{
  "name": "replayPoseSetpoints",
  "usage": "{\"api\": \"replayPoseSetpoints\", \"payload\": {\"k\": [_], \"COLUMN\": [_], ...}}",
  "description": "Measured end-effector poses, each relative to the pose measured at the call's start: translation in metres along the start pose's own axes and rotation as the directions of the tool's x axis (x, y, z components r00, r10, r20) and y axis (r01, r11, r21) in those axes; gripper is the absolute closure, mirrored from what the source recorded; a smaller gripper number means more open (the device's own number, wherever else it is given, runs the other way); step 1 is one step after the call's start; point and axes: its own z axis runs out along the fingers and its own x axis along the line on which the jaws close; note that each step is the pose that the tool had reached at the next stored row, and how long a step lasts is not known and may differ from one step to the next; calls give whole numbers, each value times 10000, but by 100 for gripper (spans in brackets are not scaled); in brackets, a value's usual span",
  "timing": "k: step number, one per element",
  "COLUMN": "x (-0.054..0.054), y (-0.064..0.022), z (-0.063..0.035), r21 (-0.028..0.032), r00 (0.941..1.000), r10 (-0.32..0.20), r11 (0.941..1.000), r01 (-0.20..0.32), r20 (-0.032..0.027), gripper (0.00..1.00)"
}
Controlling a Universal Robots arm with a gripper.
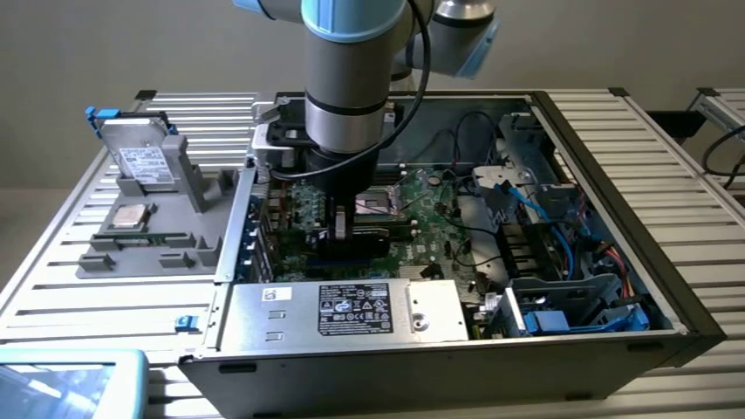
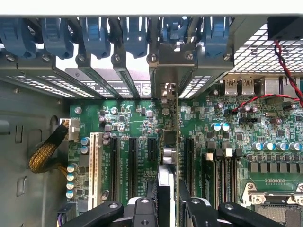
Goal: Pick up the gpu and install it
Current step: 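Insert the gpu into the slot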
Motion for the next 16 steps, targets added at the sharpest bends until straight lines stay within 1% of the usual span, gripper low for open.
{"api": "replayPoseSetpoints", "payload": {"k": [16], "x": [-3], "y": [-2], "z": [0], "r21": [5], "r00": [10000], "r10": [-1], "r11": [10000], "r01": [1], "r20": [0], "gripper": [72]}}
